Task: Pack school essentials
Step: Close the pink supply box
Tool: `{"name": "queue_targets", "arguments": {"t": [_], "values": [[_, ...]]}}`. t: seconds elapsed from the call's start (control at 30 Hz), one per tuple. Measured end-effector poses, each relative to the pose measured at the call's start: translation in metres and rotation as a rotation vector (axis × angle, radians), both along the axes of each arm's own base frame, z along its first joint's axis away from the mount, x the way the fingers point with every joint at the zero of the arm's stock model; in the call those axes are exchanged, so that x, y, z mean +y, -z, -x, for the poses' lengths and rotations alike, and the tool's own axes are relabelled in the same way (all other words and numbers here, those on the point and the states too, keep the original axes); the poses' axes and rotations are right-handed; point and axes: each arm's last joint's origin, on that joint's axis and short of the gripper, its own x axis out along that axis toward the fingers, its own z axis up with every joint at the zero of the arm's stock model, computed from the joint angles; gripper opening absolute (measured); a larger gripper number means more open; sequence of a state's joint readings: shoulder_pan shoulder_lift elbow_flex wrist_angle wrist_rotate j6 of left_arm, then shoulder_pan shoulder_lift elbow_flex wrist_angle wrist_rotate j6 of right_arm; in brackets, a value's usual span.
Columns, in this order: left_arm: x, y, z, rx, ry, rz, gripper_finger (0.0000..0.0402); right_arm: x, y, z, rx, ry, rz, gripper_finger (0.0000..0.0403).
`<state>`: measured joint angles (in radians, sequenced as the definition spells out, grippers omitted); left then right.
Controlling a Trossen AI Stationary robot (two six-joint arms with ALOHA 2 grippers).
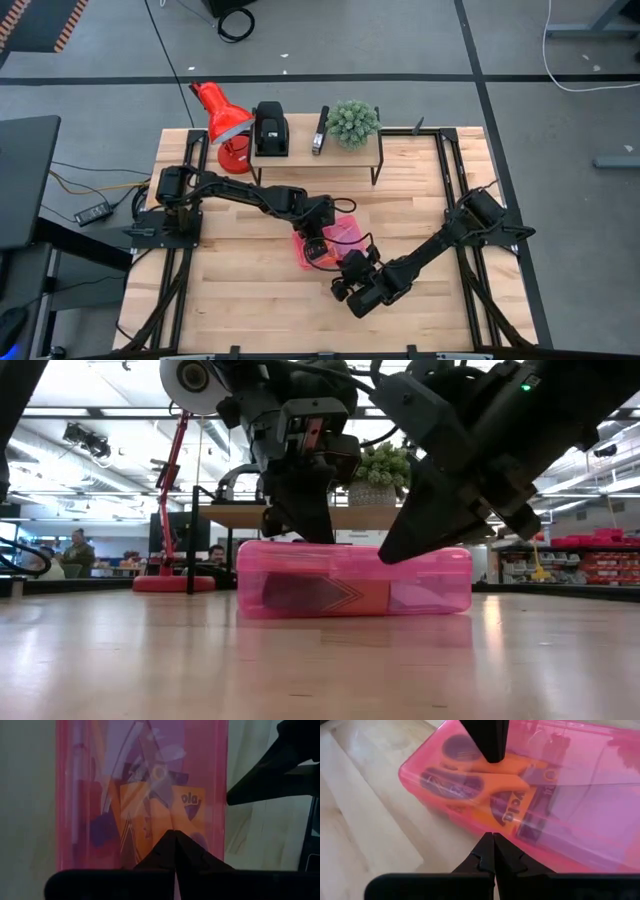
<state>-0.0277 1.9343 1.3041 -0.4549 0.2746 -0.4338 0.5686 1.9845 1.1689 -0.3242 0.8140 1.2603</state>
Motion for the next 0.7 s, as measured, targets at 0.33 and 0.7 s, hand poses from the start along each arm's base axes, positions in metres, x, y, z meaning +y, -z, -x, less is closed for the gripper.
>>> {"name": "queue_targets", "arguments": {"t": [0.33, 0.7], "values": [[-0.006, -0.001, -0.003, -0.027, -0.013, 0.017, 0.0004, -0.005, 0.005, -0.002, 0.0, 0.018, -0.001, 0.0006], [-0.007, -0.001, -0.003, -0.029, 0.004, 0.049, 0.0003, -0.009, 0.023, 0.003, 0.039, 0.029, -0.048, 0.0006]]}}
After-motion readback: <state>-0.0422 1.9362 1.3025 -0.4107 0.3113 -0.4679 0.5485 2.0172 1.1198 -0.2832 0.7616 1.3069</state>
